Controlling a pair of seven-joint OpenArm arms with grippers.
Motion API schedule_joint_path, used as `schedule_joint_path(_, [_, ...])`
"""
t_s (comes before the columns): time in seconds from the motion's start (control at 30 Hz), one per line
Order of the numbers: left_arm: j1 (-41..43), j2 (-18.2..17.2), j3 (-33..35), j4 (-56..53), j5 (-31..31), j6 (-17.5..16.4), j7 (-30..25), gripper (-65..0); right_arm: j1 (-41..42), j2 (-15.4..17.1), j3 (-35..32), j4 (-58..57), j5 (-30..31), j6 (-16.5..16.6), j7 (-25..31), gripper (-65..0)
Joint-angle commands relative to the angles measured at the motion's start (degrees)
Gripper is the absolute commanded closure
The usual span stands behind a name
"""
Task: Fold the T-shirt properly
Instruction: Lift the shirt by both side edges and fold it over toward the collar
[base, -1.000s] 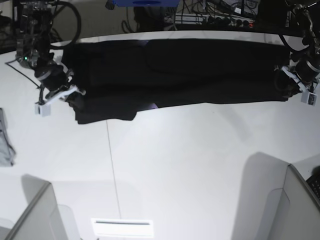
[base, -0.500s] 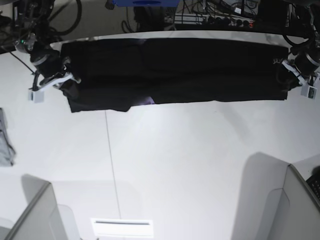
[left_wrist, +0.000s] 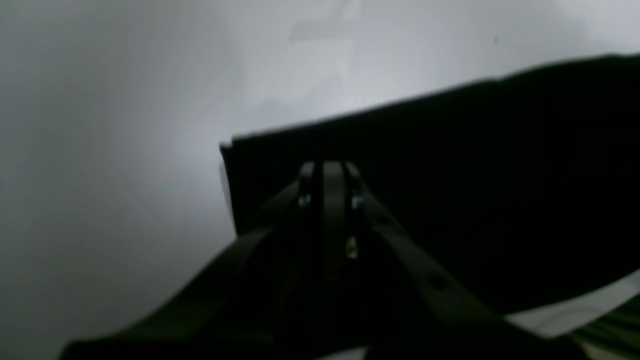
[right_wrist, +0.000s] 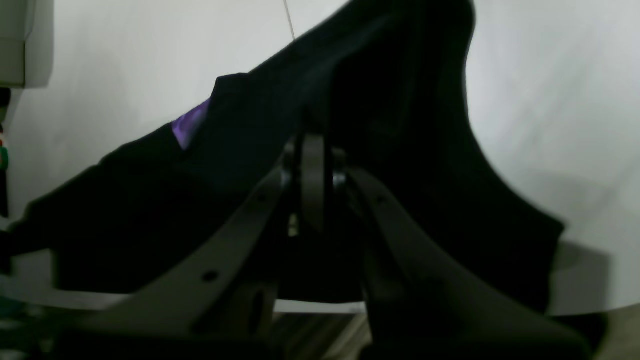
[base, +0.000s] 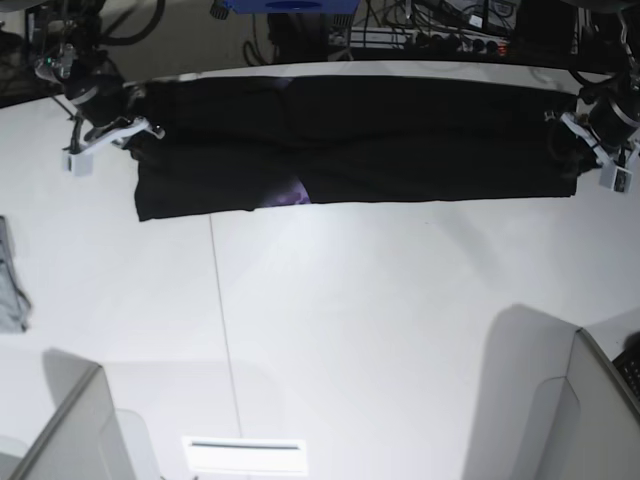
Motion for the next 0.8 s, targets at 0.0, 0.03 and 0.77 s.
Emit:
schedule_joint_path(0.0, [0.0, -1.1, -0.6, 0.9, -0.8, -0.4, -1.2, 0.0, -0.8, 0.5, 1.0, 1.2, 2.3, 0.5, 1.0, 0.0])
schedule_joint_path(0.03, [0.7, -1.1, -0.6, 0.9, -0.8, -0.4, -1.4, 0.0, -1.0, 0.5, 1.5, 1.2, 3.6, 0.5, 1.0, 0.0])
schedule_joint_path(0.77, [4.5, -0.6, -0.2, 0.9, 3.7, -0.3, -1.6, 0.0, -1.7, -3.8, 1.5, 0.5, -12.7, 0.6, 0.6, 0.0])
